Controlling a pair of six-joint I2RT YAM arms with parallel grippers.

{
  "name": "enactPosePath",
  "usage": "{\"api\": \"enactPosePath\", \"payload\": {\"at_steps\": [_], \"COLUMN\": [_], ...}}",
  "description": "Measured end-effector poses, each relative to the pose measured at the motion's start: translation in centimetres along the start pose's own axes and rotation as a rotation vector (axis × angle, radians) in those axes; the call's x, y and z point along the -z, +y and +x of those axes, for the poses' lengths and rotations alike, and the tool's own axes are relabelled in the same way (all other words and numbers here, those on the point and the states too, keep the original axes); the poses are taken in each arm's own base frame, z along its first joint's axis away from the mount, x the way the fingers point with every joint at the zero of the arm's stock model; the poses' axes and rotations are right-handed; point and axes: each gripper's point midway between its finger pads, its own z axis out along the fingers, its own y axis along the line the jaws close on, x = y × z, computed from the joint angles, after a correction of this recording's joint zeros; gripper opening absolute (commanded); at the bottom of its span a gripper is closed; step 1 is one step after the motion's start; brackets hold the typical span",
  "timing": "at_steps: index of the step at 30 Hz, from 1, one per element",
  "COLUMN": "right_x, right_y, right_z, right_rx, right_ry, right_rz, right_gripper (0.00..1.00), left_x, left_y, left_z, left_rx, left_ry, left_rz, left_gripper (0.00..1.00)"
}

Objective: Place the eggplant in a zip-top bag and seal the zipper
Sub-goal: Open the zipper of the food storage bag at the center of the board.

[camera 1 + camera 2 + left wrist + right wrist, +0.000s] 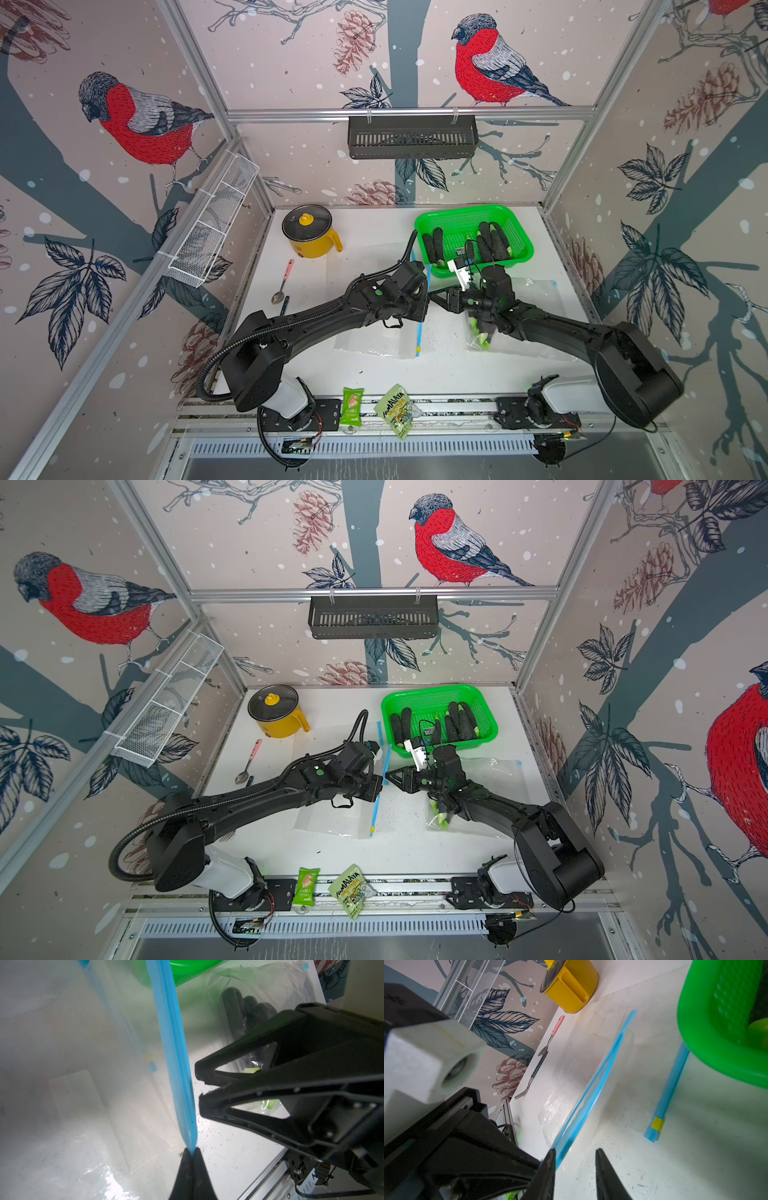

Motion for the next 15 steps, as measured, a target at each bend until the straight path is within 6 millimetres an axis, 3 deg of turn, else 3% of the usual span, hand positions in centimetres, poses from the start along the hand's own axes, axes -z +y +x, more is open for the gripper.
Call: {"api": "enactPosePath", "payload": {"at_steps": [15], "right_x": [-0.59], "right_y": [-0.38], "right_z": [0.72], "right_rx": [-0.017], "right_ry": [0.028], "right_rz": [-0.003], "right_gripper": [0.34], "left_x": [0.01], "left_y": [-0.07], "left_z": [-0.02], "left_rx": [0.000], "left_ry": [0.000], "left_rz": [0.004], "left_gripper": [0.00]}}
